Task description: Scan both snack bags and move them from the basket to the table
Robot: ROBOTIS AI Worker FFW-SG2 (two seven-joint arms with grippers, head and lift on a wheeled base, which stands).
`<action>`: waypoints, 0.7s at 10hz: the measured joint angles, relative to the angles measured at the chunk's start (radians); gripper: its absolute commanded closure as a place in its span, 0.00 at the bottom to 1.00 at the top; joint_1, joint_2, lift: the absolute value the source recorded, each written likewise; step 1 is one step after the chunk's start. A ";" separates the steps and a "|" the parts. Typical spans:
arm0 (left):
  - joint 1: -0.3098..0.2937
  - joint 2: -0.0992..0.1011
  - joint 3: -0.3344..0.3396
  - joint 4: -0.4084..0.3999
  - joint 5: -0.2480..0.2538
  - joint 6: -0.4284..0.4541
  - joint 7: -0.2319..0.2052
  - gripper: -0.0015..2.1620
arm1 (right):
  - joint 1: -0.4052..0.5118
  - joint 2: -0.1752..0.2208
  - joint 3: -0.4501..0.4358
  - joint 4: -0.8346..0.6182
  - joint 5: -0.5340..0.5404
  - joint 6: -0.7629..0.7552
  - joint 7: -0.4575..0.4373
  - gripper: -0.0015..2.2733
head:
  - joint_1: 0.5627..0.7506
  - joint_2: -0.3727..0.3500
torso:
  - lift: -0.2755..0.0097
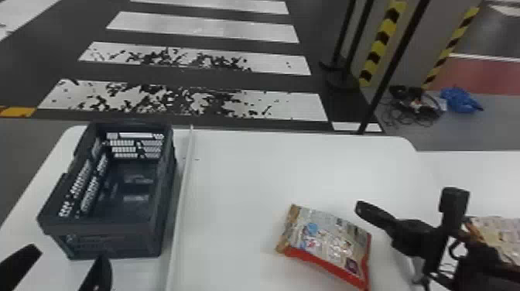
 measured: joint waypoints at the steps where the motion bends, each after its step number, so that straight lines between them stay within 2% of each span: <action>1: -0.002 -0.002 -0.012 -0.007 -0.008 0.001 0.016 0.03 | 0.002 -0.012 0.000 0.029 0.003 -0.040 0.008 0.99 | 0.70 0.29 | 0.62; 4: -0.005 -0.004 -0.038 -0.015 -0.037 0.003 0.031 0.03 | 0.027 -0.044 -0.009 0.105 -0.008 -0.143 0.032 0.99 | 0.70 0.23 | 0.62; 7: -0.002 -0.002 -0.042 -0.015 -0.043 0.000 0.027 0.03 | 0.058 -0.048 -0.010 0.132 -0.019 -0.179 0.046 0.99 | 0.70 0.21 | 0.62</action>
